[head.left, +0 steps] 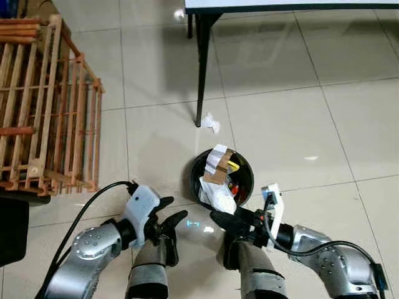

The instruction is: Picking trash to rubbish bin

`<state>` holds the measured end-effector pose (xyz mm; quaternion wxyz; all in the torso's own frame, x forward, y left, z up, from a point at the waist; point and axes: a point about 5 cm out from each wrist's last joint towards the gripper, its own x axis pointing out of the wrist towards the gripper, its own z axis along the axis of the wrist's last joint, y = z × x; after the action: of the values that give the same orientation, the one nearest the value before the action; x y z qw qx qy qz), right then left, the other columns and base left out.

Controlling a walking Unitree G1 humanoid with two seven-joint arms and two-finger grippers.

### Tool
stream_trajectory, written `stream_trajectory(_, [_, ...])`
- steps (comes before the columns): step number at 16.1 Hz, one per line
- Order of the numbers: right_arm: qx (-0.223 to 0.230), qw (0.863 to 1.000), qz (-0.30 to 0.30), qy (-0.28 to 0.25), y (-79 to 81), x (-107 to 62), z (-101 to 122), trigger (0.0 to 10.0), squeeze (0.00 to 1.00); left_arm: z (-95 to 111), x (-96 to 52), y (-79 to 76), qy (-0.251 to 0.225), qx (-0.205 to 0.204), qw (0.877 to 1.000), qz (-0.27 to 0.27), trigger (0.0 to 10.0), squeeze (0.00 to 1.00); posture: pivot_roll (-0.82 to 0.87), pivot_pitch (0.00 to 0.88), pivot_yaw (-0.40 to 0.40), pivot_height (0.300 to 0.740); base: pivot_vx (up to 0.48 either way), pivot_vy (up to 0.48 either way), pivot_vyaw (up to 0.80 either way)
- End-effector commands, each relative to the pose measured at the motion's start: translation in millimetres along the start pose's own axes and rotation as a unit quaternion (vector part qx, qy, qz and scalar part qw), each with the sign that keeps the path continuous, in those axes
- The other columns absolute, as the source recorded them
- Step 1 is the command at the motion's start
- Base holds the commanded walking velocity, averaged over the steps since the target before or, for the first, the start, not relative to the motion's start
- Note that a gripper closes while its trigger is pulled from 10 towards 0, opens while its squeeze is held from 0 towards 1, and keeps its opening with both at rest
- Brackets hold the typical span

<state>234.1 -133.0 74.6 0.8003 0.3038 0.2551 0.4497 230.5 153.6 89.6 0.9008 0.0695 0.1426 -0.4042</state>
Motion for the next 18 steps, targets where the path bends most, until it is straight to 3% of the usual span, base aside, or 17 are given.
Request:
stream_trajectory(1, [0.034, 0.999, 0.000, 0.001, -4.5, -10.0, -8, 10.0, 0.00, 2, 1.1, -8.0, -0.011, -0.027, 0.999, -0.026, 10.0, 0.00, 0.00, 0.464, -0.020, 0.720, 0.000, 0.000, 0.00])
stream_trajectory(7, [0.030, 0.999, 0.005, 0.019, -1.7, -49.4, -7, 10.0, 0.00, 10, 9.7, -18.4, -0.018, -0.040, 0.997, -0.068, 10.0, 0.00, -0.02, 0.458, 0.006, 0.720, 0.000, 0.000, 0.00])
stream_trajectory(11, [0.022, 0.999, -0.018, 0.016, -3.8, -64.5, -5, 10.0, 0.00, 21, 31.2, -27.7, -0.040, -0.052, 0.993, -0.097, 10.0, 0.00, -0.04, 0.447, 0.032, 0.720, 0.000, 0.000, 0.00])
stream_trajectory(13, [0.022, 0.999, -0.027, 0.004, -4.9, -60.6, -7, 10.0, 0.00, 27, 52.0, -34.3, -0.055, -0.062, 0.990, -0.113, 10.0, 0.00, -0.04, 0.442, 0.052, 0.720, 0.000, 0.000, 0.00])
stream_trajectory(15, [0.025, 0.999, -0.021, 0.002, -2.4, -51.8, -13, 10.0, 0.00, 32, 63.2, -42.3, -0.062, -0.073, 0.986, -0.138, 10.0, 0.00, -0.04, 0.454, 0.074, 0.720, 0.000, 0.000, 0.00])
stream_trajectory(18, [0.026, 0.999, -0.018, -0.011, -1.7, -44.6, -11, 10.0, 0.00, 35, 65.9, -42.7, -0.064, -0.081, 0.983, -0.151, 10.0, 0.00, -0.03, 0.470, 0.091, 0.720, 0.000, 0.000, 0.00])
